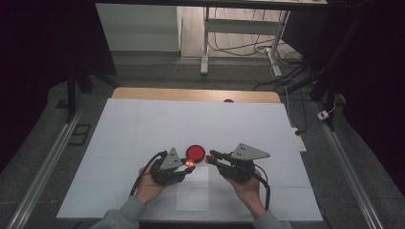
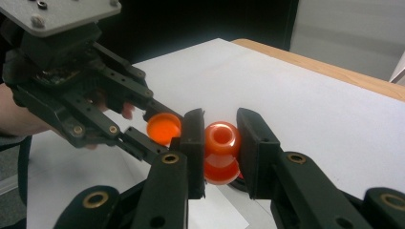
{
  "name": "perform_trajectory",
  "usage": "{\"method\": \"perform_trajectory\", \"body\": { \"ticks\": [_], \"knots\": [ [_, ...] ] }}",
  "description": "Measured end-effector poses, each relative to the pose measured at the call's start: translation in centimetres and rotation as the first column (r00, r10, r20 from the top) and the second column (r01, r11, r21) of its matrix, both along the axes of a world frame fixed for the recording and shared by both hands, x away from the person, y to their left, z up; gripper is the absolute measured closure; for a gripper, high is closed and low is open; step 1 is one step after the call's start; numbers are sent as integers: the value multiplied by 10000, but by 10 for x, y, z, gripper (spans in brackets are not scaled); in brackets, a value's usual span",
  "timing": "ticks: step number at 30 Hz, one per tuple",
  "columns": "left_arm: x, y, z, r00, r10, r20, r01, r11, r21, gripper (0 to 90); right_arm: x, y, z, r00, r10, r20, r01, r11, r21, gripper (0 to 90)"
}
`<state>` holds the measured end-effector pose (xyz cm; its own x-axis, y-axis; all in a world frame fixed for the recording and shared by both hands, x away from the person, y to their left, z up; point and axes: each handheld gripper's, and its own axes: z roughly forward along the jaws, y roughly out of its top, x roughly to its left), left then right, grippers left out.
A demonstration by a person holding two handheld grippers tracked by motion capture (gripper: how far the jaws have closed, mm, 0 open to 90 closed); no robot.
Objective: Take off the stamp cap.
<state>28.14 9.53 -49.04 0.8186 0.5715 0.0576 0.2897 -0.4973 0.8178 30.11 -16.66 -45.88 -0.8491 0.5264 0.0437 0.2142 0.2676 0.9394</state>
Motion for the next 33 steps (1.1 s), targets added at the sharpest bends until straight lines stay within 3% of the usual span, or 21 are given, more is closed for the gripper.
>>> {"method": "perform_trajectory", "body": {
  "ticks": [21, 33],
  "knots": [
    [-20, 62, 4, 9956, 916, -172, -925, 9940, -581, 652, 1, -5, 3, 9999, -107, 57, 107, 9999, 103, 737],
    [-28, 80, 0, 9935, 1108, -256, -1121, 9921, -561, 651, 1, -5, 2, 9999, -115, 46, 115, 9999, 50, 737]
  ]
}}
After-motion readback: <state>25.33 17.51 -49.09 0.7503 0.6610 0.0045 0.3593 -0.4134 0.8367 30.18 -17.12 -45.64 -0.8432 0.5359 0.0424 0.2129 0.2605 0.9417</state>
